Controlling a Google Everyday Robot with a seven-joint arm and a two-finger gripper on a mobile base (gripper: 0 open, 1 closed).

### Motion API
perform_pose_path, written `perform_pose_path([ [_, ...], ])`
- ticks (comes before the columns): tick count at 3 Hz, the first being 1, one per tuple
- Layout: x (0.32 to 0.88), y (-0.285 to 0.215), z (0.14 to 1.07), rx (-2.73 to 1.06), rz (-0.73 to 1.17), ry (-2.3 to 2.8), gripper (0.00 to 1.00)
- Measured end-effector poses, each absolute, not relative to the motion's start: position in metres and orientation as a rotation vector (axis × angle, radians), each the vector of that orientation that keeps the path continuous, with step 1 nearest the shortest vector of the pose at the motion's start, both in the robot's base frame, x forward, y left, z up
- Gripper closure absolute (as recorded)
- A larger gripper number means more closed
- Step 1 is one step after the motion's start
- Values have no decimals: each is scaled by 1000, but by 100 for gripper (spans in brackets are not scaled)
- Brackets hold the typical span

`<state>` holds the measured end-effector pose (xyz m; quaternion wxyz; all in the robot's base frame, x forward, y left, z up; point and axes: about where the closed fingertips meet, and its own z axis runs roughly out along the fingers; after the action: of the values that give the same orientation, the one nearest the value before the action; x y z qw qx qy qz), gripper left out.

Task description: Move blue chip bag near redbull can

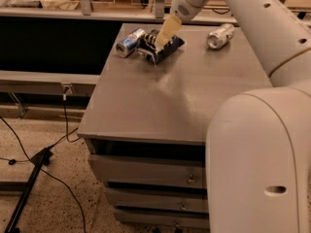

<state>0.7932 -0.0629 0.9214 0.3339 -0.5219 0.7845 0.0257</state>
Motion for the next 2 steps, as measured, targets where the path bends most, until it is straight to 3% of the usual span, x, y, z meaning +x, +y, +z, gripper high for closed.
perform_pose_path([
  [2,787,-166,982,-1204,120,1934,0],
])
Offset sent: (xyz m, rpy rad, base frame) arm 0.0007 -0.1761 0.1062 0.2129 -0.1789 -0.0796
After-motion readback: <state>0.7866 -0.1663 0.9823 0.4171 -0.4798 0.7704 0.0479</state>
